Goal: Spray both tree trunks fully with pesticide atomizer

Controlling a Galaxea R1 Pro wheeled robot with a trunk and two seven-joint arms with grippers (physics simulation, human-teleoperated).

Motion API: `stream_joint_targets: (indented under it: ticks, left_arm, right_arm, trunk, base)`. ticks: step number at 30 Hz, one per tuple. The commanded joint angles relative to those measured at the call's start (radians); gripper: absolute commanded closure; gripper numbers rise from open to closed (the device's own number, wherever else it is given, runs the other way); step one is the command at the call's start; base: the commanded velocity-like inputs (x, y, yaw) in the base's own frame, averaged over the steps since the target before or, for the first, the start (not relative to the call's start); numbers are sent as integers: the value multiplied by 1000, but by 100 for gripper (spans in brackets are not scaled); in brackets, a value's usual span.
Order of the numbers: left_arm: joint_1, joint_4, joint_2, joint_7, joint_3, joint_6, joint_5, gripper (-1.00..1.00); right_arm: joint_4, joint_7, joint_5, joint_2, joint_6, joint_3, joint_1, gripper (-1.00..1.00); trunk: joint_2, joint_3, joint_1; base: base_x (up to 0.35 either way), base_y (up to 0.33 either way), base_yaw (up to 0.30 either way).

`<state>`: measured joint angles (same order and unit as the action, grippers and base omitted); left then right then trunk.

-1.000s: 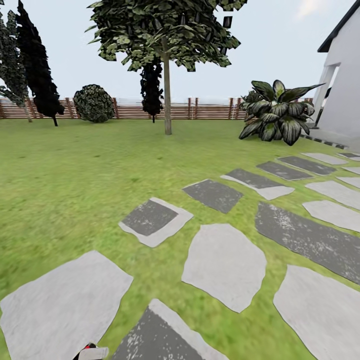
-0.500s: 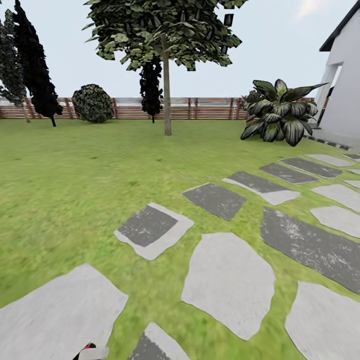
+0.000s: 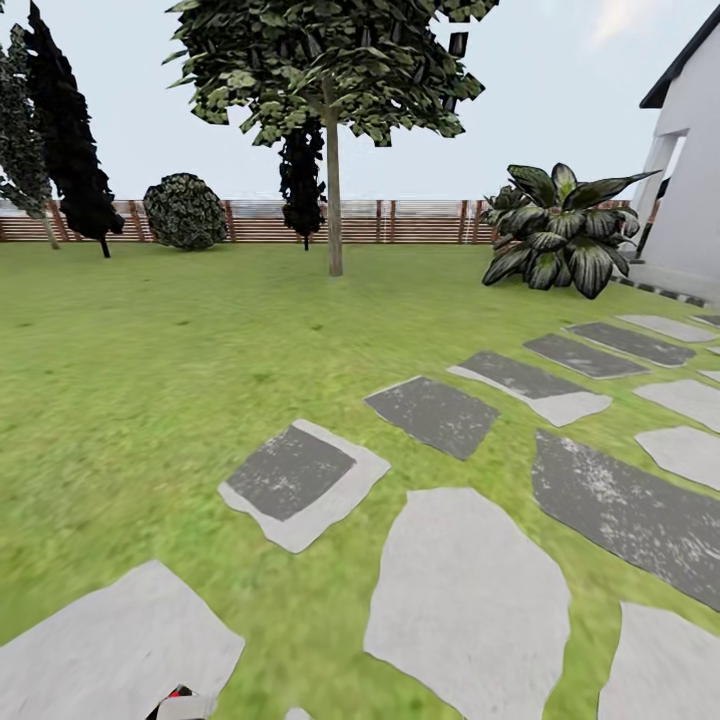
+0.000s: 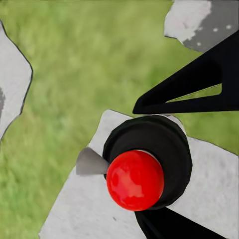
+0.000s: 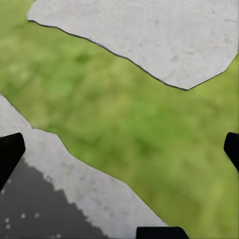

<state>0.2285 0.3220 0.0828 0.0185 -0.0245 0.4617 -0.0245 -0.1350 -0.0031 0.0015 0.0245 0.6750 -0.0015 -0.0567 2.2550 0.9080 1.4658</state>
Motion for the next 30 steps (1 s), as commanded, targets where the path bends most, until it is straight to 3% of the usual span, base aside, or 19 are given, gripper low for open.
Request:
stream_joint_targets:
  ticks: [1, 30]
  left_arm:
    - [0, 0, 0, 0, 0, 0, 0, 100]
    - [0, 0, 2, 0, 0, 0, 0, 100]
  right_arm:
    - [0, 0, 0, 0, 0, 0, 0, -100]
    - [0, 0, 0, 0, 0, 0, 0, -100]
  trunk:
    - [0, 0, 0]
    - [0, 0, 0]
  base:
    - [340, 0, 0]
    - [340, 0, 0]
